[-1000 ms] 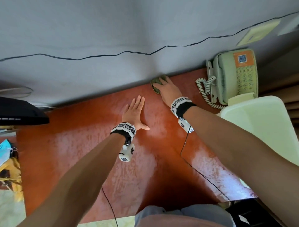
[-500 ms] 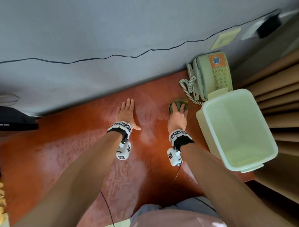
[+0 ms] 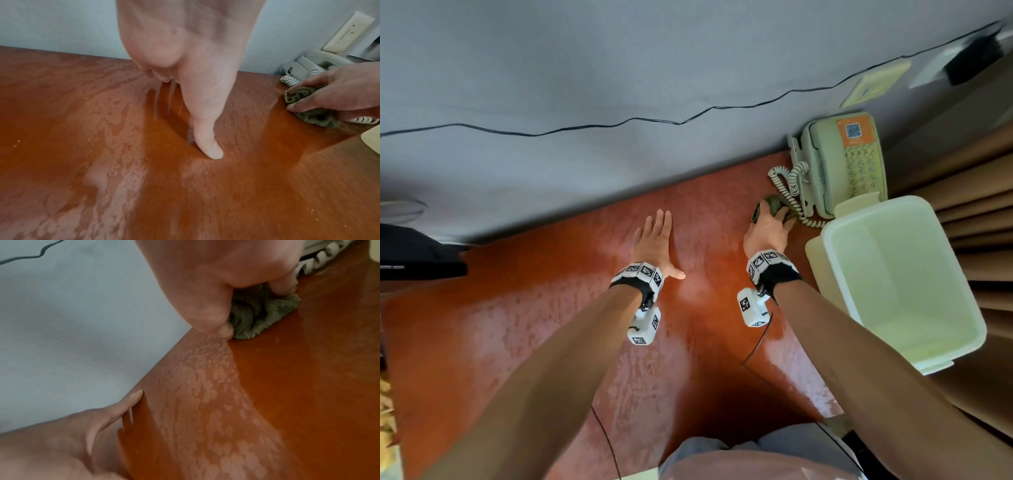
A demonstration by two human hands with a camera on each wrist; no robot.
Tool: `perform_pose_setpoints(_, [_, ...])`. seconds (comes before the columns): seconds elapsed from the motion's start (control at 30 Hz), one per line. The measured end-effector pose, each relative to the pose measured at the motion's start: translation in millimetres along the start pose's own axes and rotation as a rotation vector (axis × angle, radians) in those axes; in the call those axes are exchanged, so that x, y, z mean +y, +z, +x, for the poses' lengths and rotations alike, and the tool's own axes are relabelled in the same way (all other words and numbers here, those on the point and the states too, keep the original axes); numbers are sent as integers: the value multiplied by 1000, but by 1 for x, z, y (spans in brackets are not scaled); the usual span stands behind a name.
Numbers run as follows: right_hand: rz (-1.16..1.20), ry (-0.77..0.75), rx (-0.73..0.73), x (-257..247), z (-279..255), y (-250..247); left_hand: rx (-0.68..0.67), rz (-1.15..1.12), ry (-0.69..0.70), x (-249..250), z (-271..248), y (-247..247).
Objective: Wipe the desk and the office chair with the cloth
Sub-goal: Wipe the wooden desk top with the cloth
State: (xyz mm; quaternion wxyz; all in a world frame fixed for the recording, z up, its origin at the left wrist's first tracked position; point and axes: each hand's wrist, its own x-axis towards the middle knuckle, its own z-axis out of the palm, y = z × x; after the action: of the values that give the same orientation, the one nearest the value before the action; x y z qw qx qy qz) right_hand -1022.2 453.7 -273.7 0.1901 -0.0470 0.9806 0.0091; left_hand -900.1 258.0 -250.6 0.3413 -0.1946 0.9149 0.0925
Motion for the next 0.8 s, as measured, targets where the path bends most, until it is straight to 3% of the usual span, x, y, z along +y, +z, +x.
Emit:
perform_pose_setpoints(0.27, [55, -54, 53, -18, 24, -2, 14, -11, 15, -2, 2, 3])
perform_pose_setpoints(0.5, [141, -145, 80, -34, 63, -32, 11, -11, 10, -2, 3, 2])
perform_pose_setpoints(0.67, [124, -301, 97, -45, 85, -44, 10, -19, 11, -2, 2, 2])
perform_pose_setpoints(0.8, [120, -418, 26, -57, 77, -36, 11, -31, 10, -3, 3, 3])
